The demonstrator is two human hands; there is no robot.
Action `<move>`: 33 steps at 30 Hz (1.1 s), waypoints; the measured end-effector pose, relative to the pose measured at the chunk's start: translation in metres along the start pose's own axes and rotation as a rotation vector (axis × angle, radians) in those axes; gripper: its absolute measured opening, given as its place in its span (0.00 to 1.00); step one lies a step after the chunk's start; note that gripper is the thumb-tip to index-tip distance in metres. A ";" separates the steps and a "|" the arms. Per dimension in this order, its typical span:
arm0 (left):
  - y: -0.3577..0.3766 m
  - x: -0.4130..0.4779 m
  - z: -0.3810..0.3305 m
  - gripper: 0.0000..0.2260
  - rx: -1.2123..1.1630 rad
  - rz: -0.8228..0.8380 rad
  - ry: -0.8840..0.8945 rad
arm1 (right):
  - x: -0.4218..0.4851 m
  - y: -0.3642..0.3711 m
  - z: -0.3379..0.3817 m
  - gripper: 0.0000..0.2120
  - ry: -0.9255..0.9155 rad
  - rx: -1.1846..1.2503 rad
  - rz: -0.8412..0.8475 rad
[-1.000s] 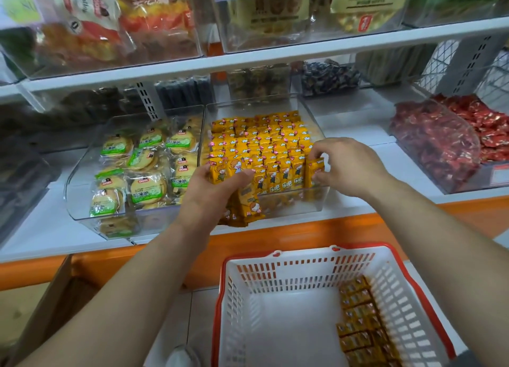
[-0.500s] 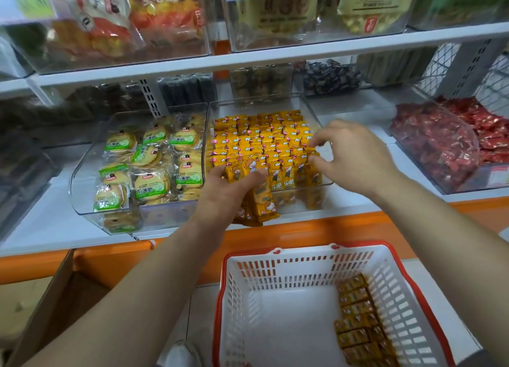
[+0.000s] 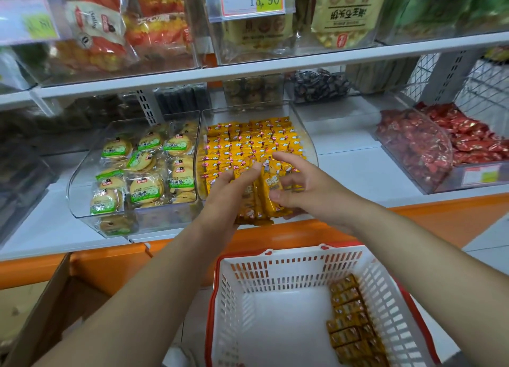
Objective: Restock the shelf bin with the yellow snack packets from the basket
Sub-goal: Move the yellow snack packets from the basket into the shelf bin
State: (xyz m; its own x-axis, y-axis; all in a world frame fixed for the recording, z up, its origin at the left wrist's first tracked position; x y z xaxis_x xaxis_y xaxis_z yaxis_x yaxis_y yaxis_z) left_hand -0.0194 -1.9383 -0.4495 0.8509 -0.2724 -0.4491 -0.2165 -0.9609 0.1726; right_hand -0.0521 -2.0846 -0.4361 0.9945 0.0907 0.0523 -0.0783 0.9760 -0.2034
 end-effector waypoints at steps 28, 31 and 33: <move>-0.037 0.028 -0.001 0.31 0.206 -0.121 0.071 | 0.062 -0.053 -0.006 0.15 -0.351 -1.183 -0.210; -0.037 0.030 0.000 0.24 0.217 -0.102 0.073 | 0.066 -0.053 -0.013 0.15 -0.316 -1.293 -0.172; -0.036 0.029 0.000 0.23 0.209 -0.096 0.074 | 0.069 -0.050 -0.016 0.15 -0.295 -1.361 -0.135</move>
State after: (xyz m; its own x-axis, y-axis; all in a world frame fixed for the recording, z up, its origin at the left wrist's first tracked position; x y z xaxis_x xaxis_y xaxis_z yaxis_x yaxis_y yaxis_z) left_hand 0.0133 -1.9118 -0.4691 0.9036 -0.1827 -0.3875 -0.2210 -0.9736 -0.0564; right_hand 0.0212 -2.1299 -0.4378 0.9243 0.2169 0.3139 0.3129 0.0400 -0.9489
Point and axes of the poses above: each hand's wrist, its own x-axis towards the middle knuckle, its own y-axis out of the palm, z = x × y, the point moved 7 cm from there along x, towards the middle knuckle, and after that the axes turned 7 degrees about -y, right-handed, at the moved point
